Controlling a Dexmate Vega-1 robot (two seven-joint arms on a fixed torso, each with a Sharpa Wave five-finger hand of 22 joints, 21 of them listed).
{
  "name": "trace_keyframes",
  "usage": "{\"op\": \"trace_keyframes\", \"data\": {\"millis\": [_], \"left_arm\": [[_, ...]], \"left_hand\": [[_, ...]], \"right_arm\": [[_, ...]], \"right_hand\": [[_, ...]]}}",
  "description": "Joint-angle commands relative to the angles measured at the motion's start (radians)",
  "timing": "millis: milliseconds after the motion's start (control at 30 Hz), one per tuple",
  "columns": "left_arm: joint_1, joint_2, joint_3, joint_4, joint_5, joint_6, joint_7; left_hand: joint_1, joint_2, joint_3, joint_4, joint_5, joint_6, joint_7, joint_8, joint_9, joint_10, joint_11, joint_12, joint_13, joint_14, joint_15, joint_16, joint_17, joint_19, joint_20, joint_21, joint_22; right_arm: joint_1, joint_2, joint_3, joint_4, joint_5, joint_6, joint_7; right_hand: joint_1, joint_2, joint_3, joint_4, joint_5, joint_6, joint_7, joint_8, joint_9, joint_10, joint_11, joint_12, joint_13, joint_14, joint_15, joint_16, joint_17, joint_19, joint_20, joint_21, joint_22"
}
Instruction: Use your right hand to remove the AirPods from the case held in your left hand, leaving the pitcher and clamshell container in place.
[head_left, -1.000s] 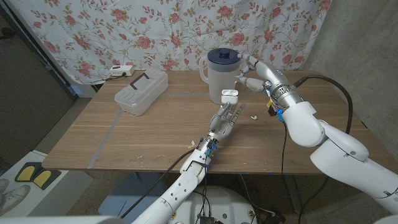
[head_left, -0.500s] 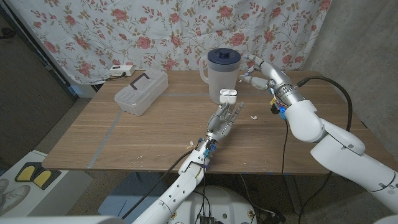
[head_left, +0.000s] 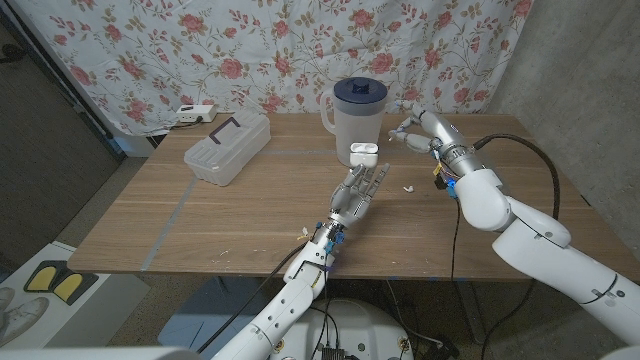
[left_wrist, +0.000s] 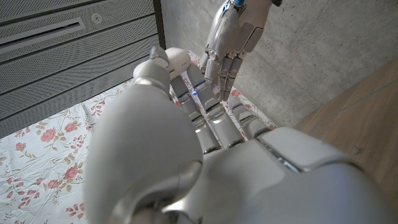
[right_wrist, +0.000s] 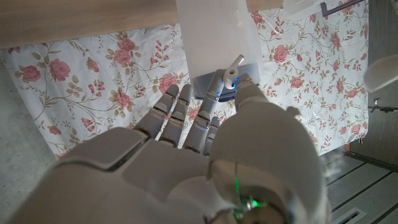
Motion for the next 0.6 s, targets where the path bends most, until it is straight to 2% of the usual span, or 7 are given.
{"op": "trace_keyframes", "data": {"millis": [33, 600], "left_arm": [[0.013, 0.016, -0.002, -0.028, -0.002, -0.007, 0.008], [0.025, 0.028, -0.004, -0.044, -0.007, -0.02, 0.004]], "left_hand": [[-0.009, 0.035, 0.015, 0.01, 0.004, 0.034, 0.029, 0.007, 0.007, 0.01, 0.0, 0.006, 0.34, 0.004, -0.005, 0.007, 0.005, -0.001, 0.0, 0.002, 0.005], [-0.008, 0.034, 0.014, 0.009, 0.004, 0.037, 0.029, 0.007, 0.005, 0.01, -0.002, 0.005, 0.341, 0.008, -0.005, 0.009, 0.005, -0.001, -0.001, 0.002, 0.005]], "right_arm": [[0.024, 0.023, -0.043, 0.08, -0.025, -0.003, -0.02], [0.044, 0.065, -0.08, 0.177, -0.024, -0.006, -0.027]], "right_hand": [[0.015, 0.002, -0.004, 0.003, 0.0, 0.016, -0.001, -0.002, 0.002, 0.036, -0.033, 0.007, 0.001, -0.003, -0.181, -0.002, 0.003, 0.007, 0.0, 0.002, 0.003], [0.017, 0.001, -0.011, 0.003, 0.0, 0.022, 0.0, -0.004, 0.003, 0.037, -0.033, 0.01, -0.006, -0.005, -0.181, -0.006, 0.002, 0.007, 0.0, 0.002, 0.002]]}}
